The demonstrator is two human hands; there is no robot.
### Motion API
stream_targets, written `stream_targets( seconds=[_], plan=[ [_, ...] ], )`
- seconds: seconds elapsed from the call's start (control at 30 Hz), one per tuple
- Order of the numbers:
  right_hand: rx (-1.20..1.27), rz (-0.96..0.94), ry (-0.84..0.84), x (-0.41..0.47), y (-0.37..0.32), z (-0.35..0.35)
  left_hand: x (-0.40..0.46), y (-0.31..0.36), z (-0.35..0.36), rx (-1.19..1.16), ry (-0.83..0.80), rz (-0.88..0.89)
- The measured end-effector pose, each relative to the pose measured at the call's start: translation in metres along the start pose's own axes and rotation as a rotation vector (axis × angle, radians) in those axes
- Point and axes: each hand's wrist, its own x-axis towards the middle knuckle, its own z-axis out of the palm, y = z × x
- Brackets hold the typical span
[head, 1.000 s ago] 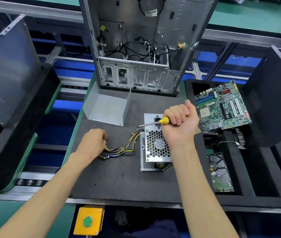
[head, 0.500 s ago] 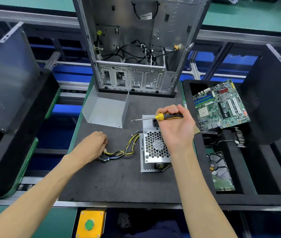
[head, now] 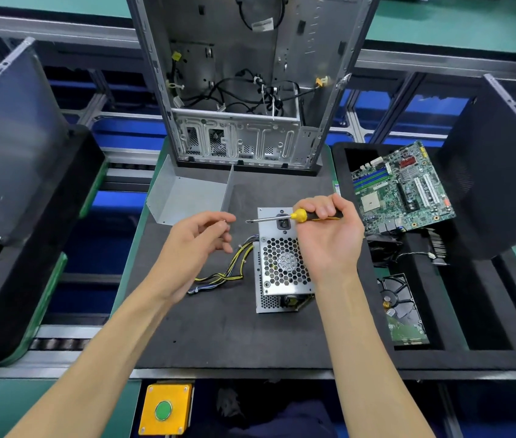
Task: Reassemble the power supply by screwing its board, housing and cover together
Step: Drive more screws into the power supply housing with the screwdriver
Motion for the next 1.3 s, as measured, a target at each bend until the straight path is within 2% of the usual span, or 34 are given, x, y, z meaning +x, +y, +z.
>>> stream_targets(
  seconds=[0.07, 0.13, 0.37, 0.67, 0.97, 1.13, 1.23, 1.3],
  plan=[
    [0.009, -0.008, -0.002, -0.002, -0.002, -0.001, -0.007, 0.009, 0.011, -0.239, 0.007, -0.056],
    [0.009, -0.018, -0.005, -0.003, -0.003, -0.002, -0.012, 0.015, 0.019, -0.355, 0.042, -0.100],
    [0.002, -0.041, -0.015, -0.010, -0.001, -0.003, -0.018, 0.016, 0.035, -0.346, 0.067, -0.078],
    [-0.027, -0.073, -0.008, -0.016, -0.005, -0.001, -0.018, 0.016, 0.041, -0.144, 0.105, 0.063],
    [-0.166, -0.125, -0.061, -0.021, -0.016, 0.009, -0.015, 0.021, 0.042, 0.166, -0.098, 0.176],
    [-0.130, -0.105, -0.048, -0.024, -0.015, 0.006, -0.016, 0.021, 0.054, 0.210, -0.149, 0.194],
    [-0.033, -0.098, -0.037, -0.027, -0.023, 0.002, -0.014, 0.017, 0.052, 0.192, 0.002, 0.111],
    [-0.029, -0.145, -0.053, -0.030, -0.035, 0.003, -0.016, 0.009, 0.042, 0.216, 0.114, -0.021]
  ],
)
